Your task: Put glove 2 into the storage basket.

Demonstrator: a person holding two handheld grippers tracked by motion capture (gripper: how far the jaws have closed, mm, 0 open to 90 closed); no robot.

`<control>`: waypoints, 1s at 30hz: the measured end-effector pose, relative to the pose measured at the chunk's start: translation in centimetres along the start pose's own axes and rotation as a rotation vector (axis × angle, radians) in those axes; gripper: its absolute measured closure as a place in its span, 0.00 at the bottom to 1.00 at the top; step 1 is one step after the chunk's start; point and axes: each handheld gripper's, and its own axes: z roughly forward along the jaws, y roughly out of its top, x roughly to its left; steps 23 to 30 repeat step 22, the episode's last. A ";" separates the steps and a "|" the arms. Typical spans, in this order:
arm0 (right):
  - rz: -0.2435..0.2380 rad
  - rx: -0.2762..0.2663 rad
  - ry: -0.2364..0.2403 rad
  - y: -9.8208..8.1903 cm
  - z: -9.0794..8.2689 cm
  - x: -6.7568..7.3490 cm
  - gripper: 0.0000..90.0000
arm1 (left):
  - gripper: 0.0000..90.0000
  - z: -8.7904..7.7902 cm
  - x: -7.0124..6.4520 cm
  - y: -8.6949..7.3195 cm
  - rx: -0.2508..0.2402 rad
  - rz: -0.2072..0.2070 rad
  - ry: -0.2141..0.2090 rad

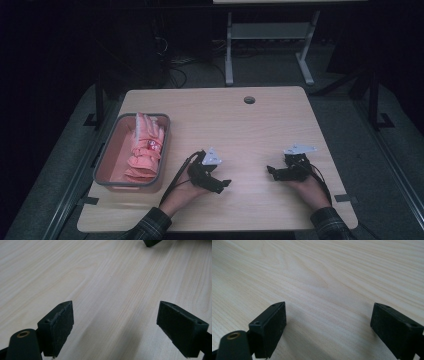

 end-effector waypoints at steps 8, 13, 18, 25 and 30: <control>-0.001 0.000 0.001 0.0 0.0 0.0 0.14 | 0.15 1.0 -0.2 -0.9 -0.003 0.018 0.028; -0.004 0.000 0.003 0.0 0.0 0.0 0.14 | 0.14 1.6 -0.3 -1.6 -0.010 0.017 0.009; -0.005 0.001 0.004 0.0 0.0 0.0 0.14 | 0.14 1.5 -0.4 -1.6 -0.010 0.033 -0.010; -0.007 0.001 0.005 0.0 0.0 0.0 0.14 | 0.14 1.5 -0.4 -1.6 -0.010 0.037 -0.015; -0.007 0.001 0.005 0.0 0.0 0.0 0.14 | 0.14 1.5 -0.4 -1.6 -0.010 0.037 -0.015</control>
